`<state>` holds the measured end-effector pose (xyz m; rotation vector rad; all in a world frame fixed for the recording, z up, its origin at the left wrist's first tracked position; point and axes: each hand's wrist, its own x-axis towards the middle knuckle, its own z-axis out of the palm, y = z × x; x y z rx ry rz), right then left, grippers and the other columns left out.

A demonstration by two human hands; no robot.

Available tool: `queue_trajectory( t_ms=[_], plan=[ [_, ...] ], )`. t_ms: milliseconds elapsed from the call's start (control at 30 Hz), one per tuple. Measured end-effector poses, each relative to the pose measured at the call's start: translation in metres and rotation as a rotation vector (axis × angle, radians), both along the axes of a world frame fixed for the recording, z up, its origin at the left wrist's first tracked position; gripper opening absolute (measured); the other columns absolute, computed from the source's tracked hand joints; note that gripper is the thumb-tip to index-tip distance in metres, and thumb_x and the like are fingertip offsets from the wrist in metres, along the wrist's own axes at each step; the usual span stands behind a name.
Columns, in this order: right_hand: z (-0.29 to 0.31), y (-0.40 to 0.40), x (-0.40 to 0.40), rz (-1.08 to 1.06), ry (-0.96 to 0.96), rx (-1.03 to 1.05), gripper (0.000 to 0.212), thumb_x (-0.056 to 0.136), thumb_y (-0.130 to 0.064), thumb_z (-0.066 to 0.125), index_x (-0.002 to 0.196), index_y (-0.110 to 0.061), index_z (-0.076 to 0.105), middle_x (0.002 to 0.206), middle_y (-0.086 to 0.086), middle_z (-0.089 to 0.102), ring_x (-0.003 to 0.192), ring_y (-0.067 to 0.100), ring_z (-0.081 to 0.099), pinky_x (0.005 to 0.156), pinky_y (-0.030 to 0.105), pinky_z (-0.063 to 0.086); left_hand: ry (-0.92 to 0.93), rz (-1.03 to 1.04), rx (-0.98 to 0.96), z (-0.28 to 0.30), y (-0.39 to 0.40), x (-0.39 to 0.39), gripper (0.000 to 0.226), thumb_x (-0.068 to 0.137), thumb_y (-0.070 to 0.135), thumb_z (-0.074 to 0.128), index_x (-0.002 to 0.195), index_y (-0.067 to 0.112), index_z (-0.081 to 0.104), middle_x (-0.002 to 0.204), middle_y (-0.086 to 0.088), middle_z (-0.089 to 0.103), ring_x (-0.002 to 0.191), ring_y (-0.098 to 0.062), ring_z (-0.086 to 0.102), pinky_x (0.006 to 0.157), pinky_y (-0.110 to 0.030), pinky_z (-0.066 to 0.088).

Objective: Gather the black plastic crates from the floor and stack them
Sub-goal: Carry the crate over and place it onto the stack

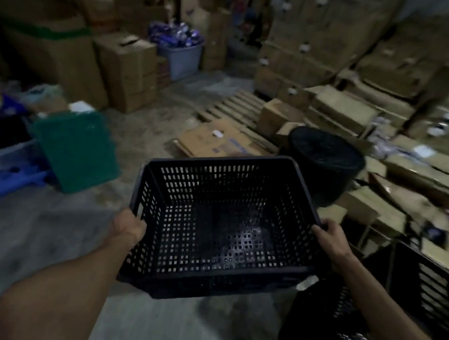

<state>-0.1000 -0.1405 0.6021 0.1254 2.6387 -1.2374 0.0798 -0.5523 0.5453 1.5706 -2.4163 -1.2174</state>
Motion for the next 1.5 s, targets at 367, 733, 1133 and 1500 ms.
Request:
queue_trajectory(
  t_ms=[367,733,1133,1500],
  plan=[
    [0.139,0.197,-0.008,-0.267,0.346,-0.017,0.02,0.088,-0.015,0.059,0.07,-0.013,0.051,0.058,0.001,0.051,0.043,0.006,0.053,0.041,0.02,0.04,0.319,-0.37,-0.337,0.17,0.141,-0.174,0.033,0.091,0.023,0.058,0.111,-0.003,0.059,0.115,-0.028,0.063,0.109,-0.043,0.06,0.093,-0.044,0.049],
    [0.197,0.42,0.028,-0.573,0.415,-0.048,0.016,0.081,-0.015,0.06,0.067,-0.014,0.052,0.059,0.007,0.054,0.049,0.022,0.053,0.053,0.032,0.047,0.376,-0.711,-0.365,0.254,0.362,-0.248,0.021,0.088,0.015,0.059,0.103,0.0,0.06,0.105,-0.024,0.065,0.1,-0.041,0.062,0.089,-0.047,0.053],
    [0.118,0.604,0.074,-0.735,0.294,0.091,0.023,0.087,-0.013,0.061,0.066,-0.013,0.05,0.06,0.006,0.049,0.055,0.018,0.049,0.057,0.03,0.037,0.24,-0.938,-0.314,0.2,0.561,-0.258,0.039,0.092,0.022,0.053,0.131,0.017,0.056,0.124,-0.015,0.063,0.113,-0.038,0.061,0.089,-0.04,0.05],
    [0.061,0.69,0.078,-0.794,0.224,0.379,0.026,0.088,-0.037,0.066,0.097,-0.013,0.059,0.095,0.008,0.064,0.089,0.03,0.061,0.077,0.04,0.052,0.247,-1.032,-0.012,0.144,0.655,-0.279,0.043,0.094,0.022,0.052,0.137,0.026,0.052,0.124,-0.011,0.066,0.112,-0.036,0.061,0.098,-0.043,0.049]
  ],
)
